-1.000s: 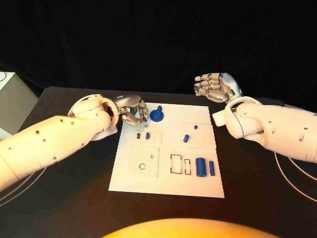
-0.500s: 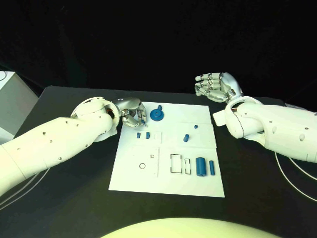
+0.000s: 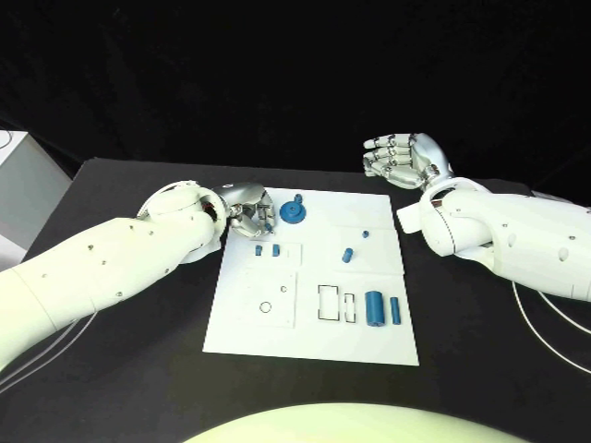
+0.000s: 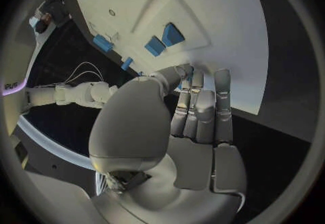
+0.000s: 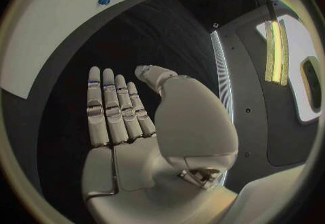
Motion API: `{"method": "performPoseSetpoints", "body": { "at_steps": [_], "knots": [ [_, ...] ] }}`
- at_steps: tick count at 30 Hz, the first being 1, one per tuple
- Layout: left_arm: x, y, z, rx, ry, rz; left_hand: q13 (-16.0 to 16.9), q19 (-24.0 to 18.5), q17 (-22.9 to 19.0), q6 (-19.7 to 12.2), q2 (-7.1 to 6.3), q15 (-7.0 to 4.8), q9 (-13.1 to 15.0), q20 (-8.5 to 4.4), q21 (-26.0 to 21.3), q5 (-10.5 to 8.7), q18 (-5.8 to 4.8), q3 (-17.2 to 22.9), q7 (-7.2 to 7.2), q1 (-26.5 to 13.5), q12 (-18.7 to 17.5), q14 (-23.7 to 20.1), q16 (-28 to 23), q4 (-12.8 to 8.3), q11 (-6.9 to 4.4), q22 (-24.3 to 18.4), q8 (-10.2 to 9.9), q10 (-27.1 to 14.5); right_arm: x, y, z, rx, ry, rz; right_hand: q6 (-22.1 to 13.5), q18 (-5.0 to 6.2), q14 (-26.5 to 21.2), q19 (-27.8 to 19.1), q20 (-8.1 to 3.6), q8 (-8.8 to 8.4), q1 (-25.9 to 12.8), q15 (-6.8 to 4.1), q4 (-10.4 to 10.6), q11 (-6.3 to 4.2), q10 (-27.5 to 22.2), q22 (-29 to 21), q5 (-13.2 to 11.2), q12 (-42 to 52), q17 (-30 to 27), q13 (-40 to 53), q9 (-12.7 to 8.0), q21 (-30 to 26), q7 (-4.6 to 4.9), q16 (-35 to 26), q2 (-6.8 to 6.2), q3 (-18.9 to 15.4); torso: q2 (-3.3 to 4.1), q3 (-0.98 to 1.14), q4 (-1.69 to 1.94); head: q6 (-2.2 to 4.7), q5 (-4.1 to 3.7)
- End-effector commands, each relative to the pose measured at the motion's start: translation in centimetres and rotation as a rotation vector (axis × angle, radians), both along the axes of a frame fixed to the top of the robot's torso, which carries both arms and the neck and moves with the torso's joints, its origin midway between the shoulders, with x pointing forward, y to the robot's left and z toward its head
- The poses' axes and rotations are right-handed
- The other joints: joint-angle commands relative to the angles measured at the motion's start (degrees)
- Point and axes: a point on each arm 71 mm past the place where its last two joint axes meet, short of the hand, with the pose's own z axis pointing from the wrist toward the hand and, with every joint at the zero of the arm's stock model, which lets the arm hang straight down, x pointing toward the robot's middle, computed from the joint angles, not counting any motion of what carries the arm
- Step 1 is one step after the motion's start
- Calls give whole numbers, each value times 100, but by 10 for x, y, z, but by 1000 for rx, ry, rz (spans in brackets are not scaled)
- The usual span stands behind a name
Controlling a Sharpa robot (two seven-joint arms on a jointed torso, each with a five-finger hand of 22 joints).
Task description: Assemble the parts on the task board
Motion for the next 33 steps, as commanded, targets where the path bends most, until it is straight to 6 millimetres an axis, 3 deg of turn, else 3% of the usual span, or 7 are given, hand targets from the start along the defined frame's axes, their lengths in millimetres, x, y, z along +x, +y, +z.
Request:
{"method": "performPoseSetpoints", "body": {
  "at_steps": [1, 33],
  "knots": [
    [-1, -3, -1, 11, 8, -13, -6, -48, -9, 51, -10, 23, 84, 10, 4, 3, -43, -38, 6, -43, -39, -31, 22, 11, 15, -5, 9, 38, 0, 2, 0, -2, -5, 20, 48, 23, 38, 29, 19, -33, -50, 16, -8, 8, 44, -5, 2, -33, -5, -7, -9, 15, 269, -13, -25, 17, -3, -1, 3, -11, -6],
    [-4, 0, 3, 17, -7, -7, 0, -54, -42, 65, 10, 14, 102, 6, -10, 9, -40, -54, -4, -15, -62, -53, 17, 1, 4, -15, -7, 63, -1, 1, 0, -3, -6, 18, 59, 23, 42, 32, 19, -35, -57, 15, -19, 6, 49, -18, 0, -39, -14, -7, -13, 16, 266, -16, -23, 26, -10, -5, 3, -59, -24]
  ]
}}
